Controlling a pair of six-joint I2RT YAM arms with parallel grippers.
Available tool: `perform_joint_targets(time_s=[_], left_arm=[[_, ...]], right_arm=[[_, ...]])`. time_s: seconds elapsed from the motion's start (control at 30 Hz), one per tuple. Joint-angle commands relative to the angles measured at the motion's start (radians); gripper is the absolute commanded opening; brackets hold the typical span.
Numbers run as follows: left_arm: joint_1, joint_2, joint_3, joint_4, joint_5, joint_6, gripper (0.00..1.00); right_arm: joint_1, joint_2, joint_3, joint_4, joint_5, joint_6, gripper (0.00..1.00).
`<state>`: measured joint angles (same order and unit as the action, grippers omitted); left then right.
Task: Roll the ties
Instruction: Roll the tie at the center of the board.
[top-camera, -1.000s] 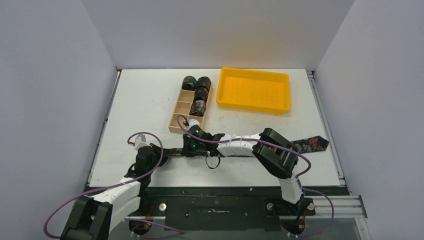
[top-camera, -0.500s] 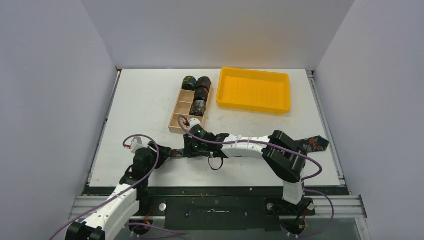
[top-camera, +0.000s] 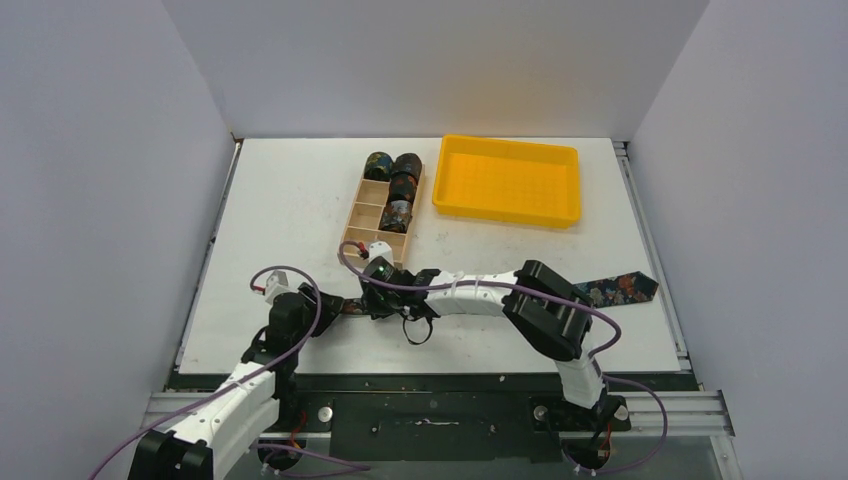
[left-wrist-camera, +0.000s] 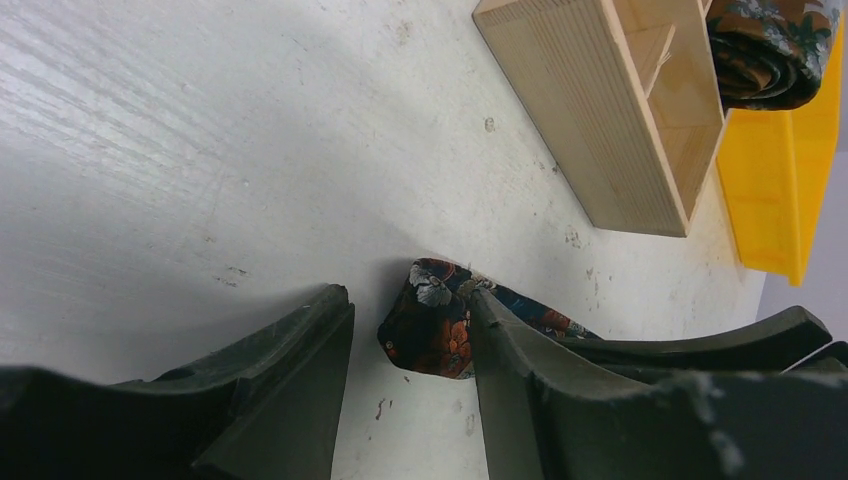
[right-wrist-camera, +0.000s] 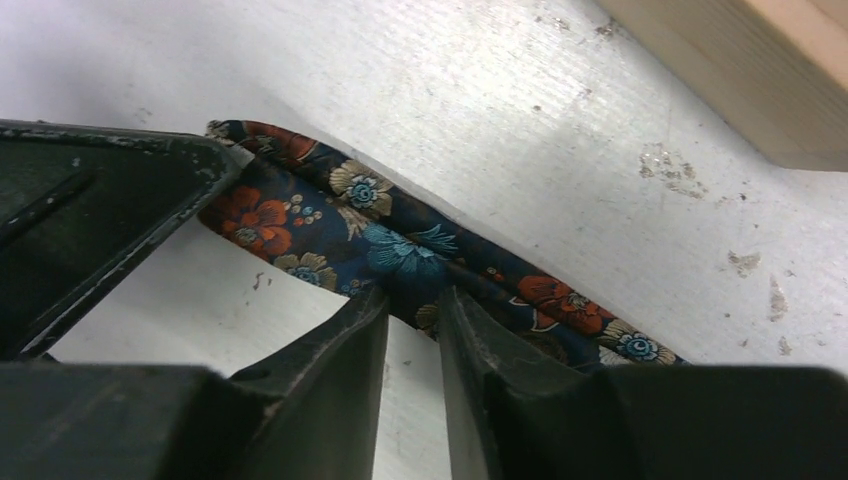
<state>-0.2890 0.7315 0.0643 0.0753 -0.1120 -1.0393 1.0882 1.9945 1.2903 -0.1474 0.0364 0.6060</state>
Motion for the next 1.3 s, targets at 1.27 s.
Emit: perform_joint_targets(time_s=[1.27], left_arm=[[0.031, -0.090, 0.058, -0.045, -0.005, 0.089, 0.47]], right_arm=[[-0.058, 0.002, -0.048, 0.058, 0.001, -0.145, 0.27]])
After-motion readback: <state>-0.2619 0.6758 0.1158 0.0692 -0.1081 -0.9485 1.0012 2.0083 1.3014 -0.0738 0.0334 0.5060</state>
